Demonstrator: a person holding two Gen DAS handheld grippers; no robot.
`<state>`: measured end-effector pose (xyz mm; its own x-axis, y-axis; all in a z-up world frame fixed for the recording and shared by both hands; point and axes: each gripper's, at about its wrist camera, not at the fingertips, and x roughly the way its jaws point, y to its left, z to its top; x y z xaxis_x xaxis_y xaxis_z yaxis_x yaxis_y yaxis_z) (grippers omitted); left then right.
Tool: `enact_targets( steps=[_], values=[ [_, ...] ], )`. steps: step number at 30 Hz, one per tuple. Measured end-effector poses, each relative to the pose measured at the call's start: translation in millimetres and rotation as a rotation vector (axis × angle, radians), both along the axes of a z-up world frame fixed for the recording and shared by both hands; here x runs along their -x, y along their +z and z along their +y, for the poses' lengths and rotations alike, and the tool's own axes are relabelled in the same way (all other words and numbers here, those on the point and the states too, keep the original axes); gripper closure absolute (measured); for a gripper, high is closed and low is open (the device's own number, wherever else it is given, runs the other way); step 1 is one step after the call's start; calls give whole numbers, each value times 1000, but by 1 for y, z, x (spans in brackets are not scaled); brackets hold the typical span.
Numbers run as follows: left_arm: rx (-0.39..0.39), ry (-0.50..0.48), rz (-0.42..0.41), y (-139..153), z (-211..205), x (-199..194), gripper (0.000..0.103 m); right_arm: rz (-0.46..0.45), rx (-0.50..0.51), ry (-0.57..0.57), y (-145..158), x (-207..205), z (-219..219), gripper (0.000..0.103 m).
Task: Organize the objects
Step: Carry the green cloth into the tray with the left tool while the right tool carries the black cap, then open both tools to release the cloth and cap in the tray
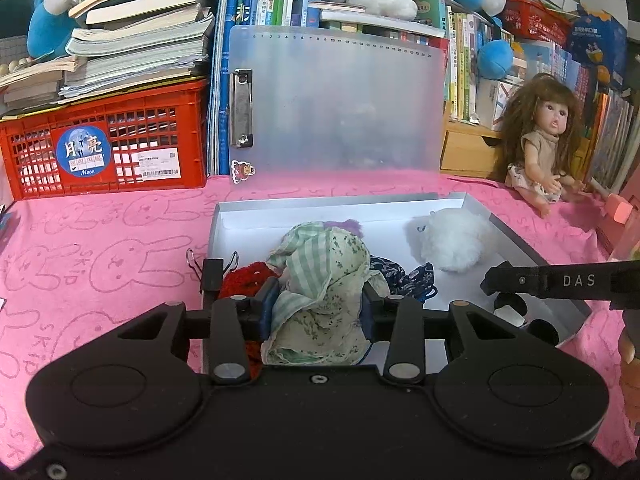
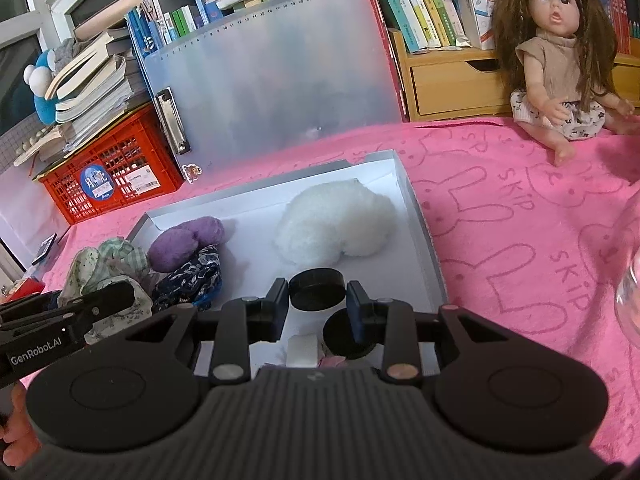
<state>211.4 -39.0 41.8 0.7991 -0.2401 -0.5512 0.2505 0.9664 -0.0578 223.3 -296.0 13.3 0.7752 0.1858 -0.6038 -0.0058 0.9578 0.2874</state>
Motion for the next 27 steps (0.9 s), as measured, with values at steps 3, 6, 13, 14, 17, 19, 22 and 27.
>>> enact_targets(
  steps=[3,6,13,14,17,19,22,27],
  values=[
    [1,-1,0,0,0,1,63,1,-2,-2,0,0,0,63],
    [4,-3,0,1,-1,3,62,-1,-13,-4,1,2,0,48],
    [-7,-17,-19,7,-6,13,52,-19,-18,1,9,11,-4,46],
    [-7,-21,-23,9,-6,15,50,-23,-18,4,11,13,-4,45],
    [-6,-42,-40,14,-7,24,44,-37,-5,21,17,20,-4,43],
    [-4,-57,-48,18,-8,30,42,-46,2,34,20,25,-4,43],
    [3,-81,-57,24,-8,39,38,-60,3,50,24,34,-5,42],
    [4,-126,-67,28,-11,58,35,-81,20,83,31,50,-2,39]
  ],
)
